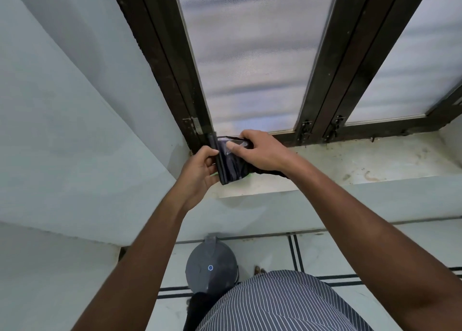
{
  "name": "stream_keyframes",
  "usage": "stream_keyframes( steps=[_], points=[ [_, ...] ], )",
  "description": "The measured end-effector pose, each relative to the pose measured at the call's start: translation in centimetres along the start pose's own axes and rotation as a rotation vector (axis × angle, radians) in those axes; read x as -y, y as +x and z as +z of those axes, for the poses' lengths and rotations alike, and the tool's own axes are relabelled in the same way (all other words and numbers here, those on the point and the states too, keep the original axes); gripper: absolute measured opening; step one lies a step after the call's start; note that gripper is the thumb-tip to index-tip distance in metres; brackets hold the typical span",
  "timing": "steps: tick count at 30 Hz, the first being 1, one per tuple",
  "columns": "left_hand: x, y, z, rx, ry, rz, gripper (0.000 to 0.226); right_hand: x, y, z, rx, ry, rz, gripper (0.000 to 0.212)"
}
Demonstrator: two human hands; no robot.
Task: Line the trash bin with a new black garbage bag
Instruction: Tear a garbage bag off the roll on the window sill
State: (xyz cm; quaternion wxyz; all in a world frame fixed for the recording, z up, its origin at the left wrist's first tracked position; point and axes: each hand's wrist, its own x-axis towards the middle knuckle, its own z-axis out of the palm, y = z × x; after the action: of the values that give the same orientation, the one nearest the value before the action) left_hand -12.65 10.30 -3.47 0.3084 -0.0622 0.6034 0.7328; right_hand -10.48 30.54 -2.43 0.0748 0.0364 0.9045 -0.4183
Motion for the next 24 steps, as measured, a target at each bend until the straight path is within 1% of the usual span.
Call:
stream_keyframes(
  steps=[2, 8, 11, 13, 18, 21, 24],
  points=[
    [-0.1, -0.1, -0.5, 0.017, -0.002, 0.000, 0.040, -0.5, 0.0, -0.2, -0.003, -0.010, -0.011, 0.042],
    [-0.5, -0.4, -1.0, 0.082, 0.050, 0.022, 0.035, -1.4, 0.3, -0.9, 0.017, 0.033, 0.007, 0.058],
    [-0.6, -0.5, -1.1, 0.094, 0.107, 0.038, 0.036, -1.3, 0.6, -1.0, 0.036, 0.030, 0.000, 0.054],
    [-0.6, -0.4, -1.1, 0.080, 0.104, 0.031, 0.035, -1.1, 0.6, -1.1, 0.041, 0.034, -0.012, 0.049],
    [-0.4, 0.0, -1.8, 0.042, -0.037, -0.059, 0.050, -0.8, 0.5, -1.1, 0.047, 0.036, -0.021, 0.045],
    [-0.5, -0.1, -1.9, 0.056, -0.009, -0.046, 0.043, -1.0, 0.6, -1.2, 0.057, 0.043, -0.019, 0.038],
    [-0.6, -0.3, -1.8, 0.060, 0.055, -0.004, 0.034, -1.2, 0.5, -1.2, 0.053, 0.015, -0.014, 0.037]
  ],
)
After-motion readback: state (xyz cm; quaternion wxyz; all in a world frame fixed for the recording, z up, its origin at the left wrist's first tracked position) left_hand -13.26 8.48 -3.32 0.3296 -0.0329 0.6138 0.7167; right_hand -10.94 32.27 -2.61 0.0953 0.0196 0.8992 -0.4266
